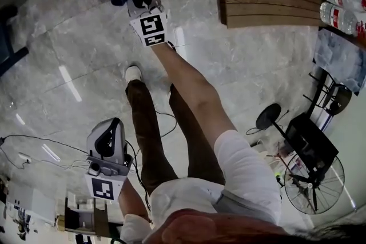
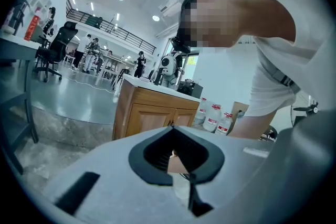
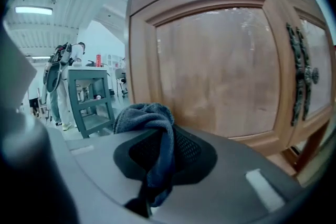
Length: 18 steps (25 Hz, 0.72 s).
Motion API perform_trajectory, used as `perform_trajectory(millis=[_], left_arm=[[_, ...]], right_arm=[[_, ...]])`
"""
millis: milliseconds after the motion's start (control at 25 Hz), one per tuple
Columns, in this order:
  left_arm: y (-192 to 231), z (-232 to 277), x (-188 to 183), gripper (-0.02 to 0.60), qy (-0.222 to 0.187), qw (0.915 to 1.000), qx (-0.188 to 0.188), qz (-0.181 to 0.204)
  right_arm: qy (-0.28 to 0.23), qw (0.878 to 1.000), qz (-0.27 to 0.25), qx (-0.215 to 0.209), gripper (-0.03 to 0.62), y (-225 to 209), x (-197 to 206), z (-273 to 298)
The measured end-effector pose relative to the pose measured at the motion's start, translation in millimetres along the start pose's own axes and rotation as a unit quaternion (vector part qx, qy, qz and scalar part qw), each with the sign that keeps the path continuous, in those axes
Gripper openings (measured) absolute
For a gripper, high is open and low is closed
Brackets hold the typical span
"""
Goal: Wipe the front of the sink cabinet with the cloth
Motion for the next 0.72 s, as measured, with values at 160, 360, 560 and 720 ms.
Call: perform_trajectory(millis=[160,360,560,720], left_arm=[[-8.5,10.1,3.1,0.003,0.003,0.9999,0.010,0.002],[-28.8,31.9,7.1,0.003,0.014,0.9995,0.029,0.007],[-55.2,55.5,10.6,0.004,0.017,0.9985,0.050,0.014],[-77.2,72.4,16.4,0.003,0.026,0.9975,0.064,0.014]], right_arm=[[0.002,1.000,0.000,0.031,0.055,-41.5,1.4,-18.1],[-0.002,0.998,0.011,0.063,0.055,-84.5,2.2,-45.9],[-0.009,0.995,0.020,0.101,0.055,-137.0,1.3,-81.1],[-0.001,0.995,0.003,0.097,0.055,-159.1,1.7,-102.5]])
Point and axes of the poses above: the fingertips, and each gripper's own axes: z forward along the fingers, y to its left, x out of its underside, the point moved 6 cm from there along -z, backward along the fingers, and after that the axes turned 6 degrees about -x, right-handed, at the moved point
